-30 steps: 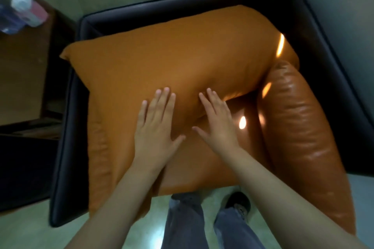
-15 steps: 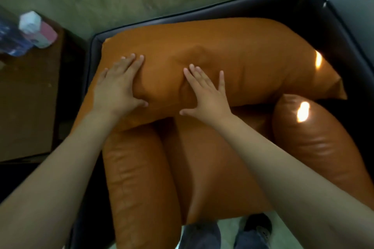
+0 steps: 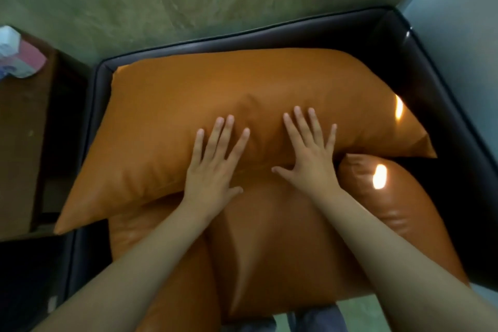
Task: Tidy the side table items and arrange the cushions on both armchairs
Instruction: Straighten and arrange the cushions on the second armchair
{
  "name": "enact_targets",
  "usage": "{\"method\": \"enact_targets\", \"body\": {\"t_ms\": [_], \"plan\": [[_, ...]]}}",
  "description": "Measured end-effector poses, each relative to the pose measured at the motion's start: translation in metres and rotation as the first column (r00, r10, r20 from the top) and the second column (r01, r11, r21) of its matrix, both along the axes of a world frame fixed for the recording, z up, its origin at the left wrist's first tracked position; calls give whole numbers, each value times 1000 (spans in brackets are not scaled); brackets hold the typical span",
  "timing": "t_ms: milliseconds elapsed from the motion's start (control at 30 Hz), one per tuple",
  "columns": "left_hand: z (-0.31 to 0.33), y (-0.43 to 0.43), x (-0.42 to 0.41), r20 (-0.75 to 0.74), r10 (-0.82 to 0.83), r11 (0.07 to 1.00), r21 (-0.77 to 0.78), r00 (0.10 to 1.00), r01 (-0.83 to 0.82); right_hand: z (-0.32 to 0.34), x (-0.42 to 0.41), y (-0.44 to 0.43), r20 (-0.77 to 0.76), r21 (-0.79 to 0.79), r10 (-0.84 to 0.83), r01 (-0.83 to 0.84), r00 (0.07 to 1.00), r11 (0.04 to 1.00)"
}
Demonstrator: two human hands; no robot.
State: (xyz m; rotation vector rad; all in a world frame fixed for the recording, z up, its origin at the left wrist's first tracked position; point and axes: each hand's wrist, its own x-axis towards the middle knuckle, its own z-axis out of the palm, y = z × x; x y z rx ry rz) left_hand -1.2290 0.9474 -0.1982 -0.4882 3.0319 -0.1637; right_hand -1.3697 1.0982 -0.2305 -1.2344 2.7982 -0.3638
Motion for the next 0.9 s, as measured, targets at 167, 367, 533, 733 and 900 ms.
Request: {"method": "enact_targets", "body": {"t_ms": [167, 367, 533, 733, 900], "plan": [[-12, -6, -18, 29, 38, 986, -166, 999, -33, -7, -35, 21, -53, 47, 73, -70, 996, 996], [-28, -18, -19, -60, -48, 956, -294, 997, 28, -31, -71, 38, -146, 70, 190, -182, 971, 981], [-31, -21, -22, -168, -127, 944, -323, 978, 67, -56, -81, 20, -291, -19, 175, -189, 940, 982], [-24, -28, -23, -244, -208, 960, -234, 947, 151, -66, -83, 17, -355, -213, 148, -234, 923, 949], [-6, -31, -29, -320, -239, 963, -198, 917, 182, -47, -87, 19, -266, -296, 226, -303, 937, 906]]}}
